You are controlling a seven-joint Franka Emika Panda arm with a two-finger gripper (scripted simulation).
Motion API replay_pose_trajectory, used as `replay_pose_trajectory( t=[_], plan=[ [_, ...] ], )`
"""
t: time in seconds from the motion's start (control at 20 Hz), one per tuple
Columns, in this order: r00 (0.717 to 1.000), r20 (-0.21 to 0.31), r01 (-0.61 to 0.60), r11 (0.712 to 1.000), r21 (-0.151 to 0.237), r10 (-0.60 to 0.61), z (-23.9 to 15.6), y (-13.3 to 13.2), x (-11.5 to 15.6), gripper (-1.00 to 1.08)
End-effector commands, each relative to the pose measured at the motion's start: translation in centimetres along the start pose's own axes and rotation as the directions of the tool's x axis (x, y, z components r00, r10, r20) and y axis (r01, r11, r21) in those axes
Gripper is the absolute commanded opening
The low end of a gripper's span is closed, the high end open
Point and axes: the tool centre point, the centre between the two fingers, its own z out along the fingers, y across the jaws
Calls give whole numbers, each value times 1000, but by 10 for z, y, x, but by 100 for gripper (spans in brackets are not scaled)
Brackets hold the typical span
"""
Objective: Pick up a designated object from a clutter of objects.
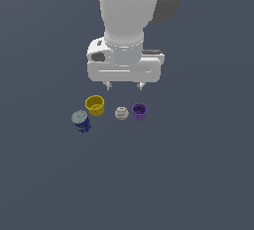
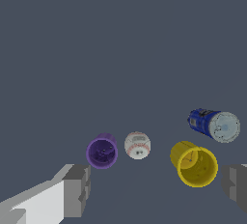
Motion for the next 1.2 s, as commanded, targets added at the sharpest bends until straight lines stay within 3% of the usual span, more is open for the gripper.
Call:
replay_pose_trajectory(
  t=[0.0, 0.45, 1.15],
  plan=[
    [1000, 0, 0, 1000, 0, 0, 0, 0, 0, 100],
    [999, 32, -30, 999, 22, 29, 6, -1, -8, 100],
    [999, 25, 35, 999, 26, -35, 21, 16, -2, 100]
  ],
)
